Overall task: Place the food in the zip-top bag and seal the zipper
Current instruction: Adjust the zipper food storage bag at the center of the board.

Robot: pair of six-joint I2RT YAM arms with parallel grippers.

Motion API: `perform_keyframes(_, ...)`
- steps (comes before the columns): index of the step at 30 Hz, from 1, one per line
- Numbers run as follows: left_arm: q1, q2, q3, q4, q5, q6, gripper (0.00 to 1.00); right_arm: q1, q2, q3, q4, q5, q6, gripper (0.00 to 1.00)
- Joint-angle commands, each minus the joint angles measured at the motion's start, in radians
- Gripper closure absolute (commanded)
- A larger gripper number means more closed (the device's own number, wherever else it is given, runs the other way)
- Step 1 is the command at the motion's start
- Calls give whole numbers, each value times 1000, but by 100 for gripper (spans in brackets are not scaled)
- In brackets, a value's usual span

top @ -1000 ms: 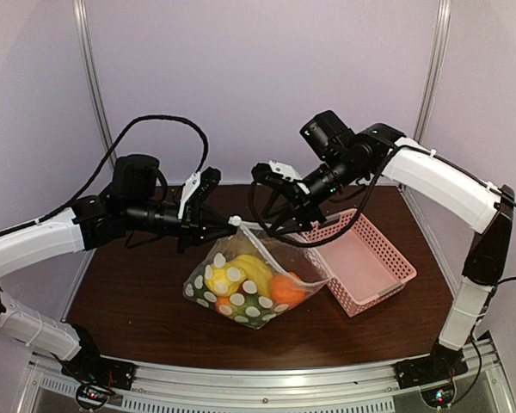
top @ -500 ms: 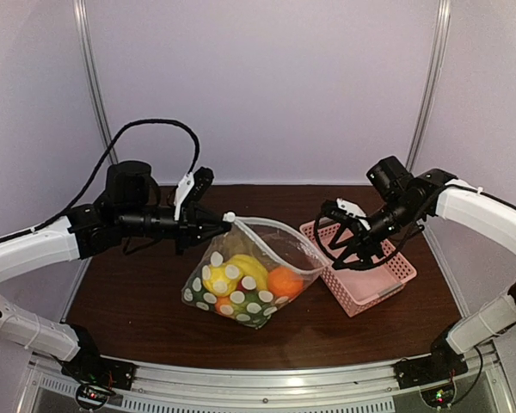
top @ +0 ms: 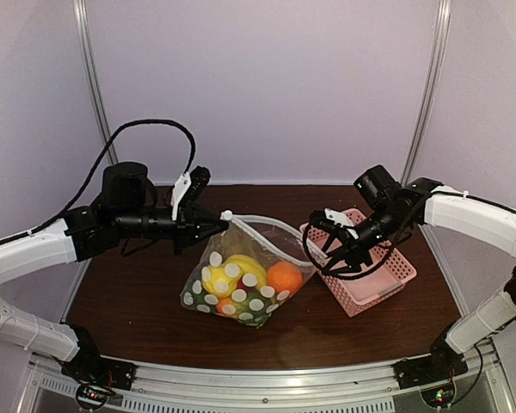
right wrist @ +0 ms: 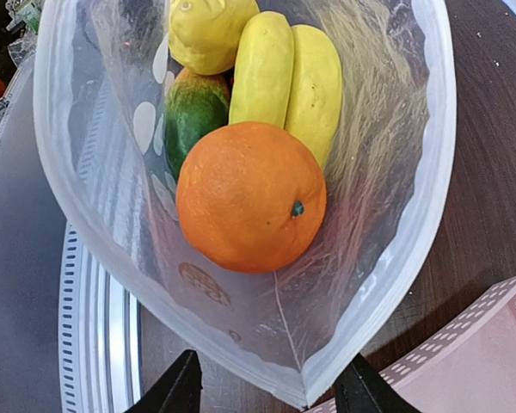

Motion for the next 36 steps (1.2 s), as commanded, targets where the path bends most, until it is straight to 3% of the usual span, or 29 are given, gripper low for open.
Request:
perform_keyframes(1, -5, -28, -15, 58, -17, -13, 100, 8, 52, 34, 39, -4, 28, 49)
perform_keyframes(7, -5, -45, -21, 41, -38, -12, 100, 8, 71, 42, 54, -1, 38, 62)
perform_keyframes(20, -5, -51, -21, 13, -89, 3, 100, 6, 47, 68, 48, 7, 45, 100)
perform_keyframes(36, 14, -150, -129, 122, -159, -34, 100, -63, -7, 136, -93, 81, -81, 100)
